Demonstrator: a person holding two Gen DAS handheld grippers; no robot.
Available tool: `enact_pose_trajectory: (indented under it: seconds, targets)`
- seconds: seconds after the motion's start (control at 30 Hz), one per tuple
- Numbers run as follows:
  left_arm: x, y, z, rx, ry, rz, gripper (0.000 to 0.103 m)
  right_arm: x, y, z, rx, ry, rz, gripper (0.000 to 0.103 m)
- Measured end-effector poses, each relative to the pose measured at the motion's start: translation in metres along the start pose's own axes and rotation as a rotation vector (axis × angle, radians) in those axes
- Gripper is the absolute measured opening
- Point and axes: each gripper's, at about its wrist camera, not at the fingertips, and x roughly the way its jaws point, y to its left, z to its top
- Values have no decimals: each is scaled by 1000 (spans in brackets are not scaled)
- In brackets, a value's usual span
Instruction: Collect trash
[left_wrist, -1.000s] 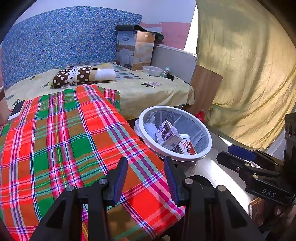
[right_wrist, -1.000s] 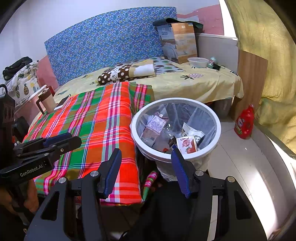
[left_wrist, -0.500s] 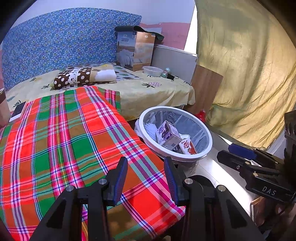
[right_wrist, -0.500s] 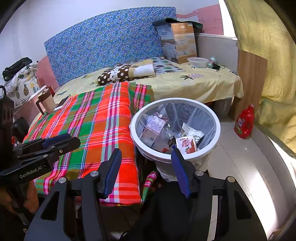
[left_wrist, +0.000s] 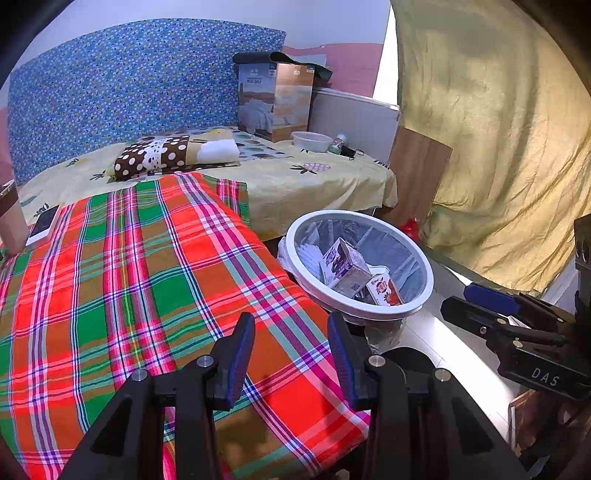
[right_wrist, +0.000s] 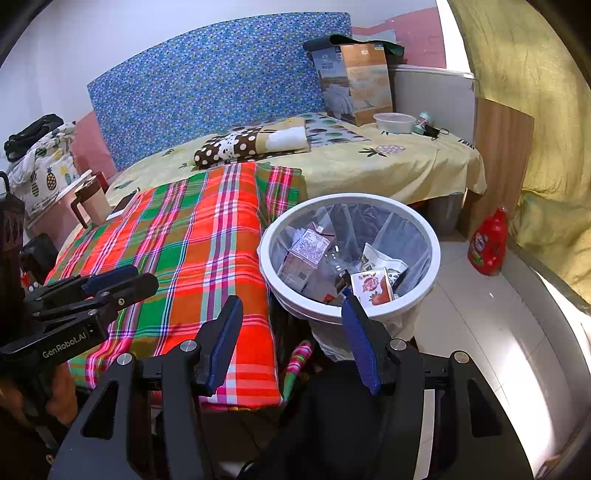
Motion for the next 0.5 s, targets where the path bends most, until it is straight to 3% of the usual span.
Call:
enact_pose_trajectory:
  seconds: [0.5]
  targets:
    - [4, 3, -3, -15, 10, 10, 40, 2, -2, -2, 3, 3, 1, 57]
